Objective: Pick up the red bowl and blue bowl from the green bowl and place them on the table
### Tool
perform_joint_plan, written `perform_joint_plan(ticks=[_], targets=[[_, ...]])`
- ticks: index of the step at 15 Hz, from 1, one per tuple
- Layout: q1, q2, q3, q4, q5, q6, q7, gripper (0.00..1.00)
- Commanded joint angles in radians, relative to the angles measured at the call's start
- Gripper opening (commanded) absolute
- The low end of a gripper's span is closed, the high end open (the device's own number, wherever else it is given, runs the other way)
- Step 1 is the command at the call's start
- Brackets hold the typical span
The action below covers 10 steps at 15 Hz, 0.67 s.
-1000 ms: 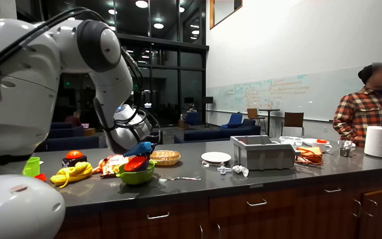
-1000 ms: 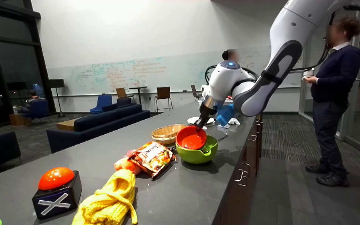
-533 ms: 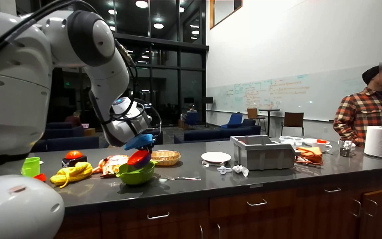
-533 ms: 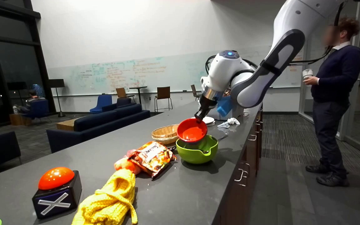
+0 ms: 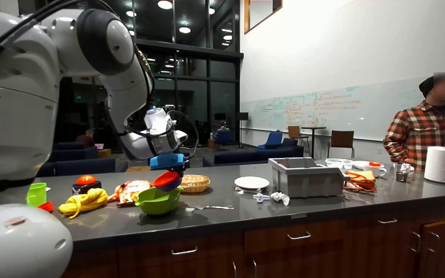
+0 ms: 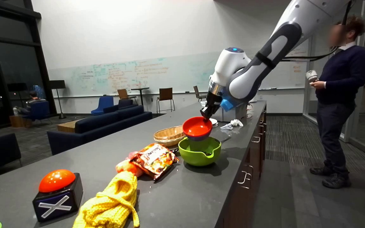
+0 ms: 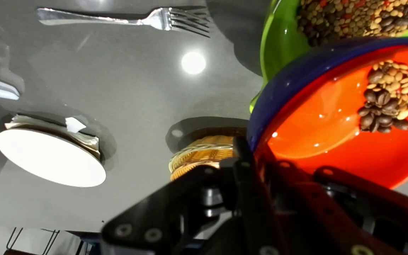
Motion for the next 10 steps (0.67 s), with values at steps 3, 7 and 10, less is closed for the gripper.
perform_joint_plan(ticks=[3,7,10], targets=[[0.031,-0.011,-0.053,0.044,0.297,-0.067,-0.162,0.02],[0.025,-0.002,-0.070,0.086,0.426,-0.105,-0.191,0.02],[0.015,0.009,-0.077,0.113,0.513,-0.122,-0.197,0.02]])
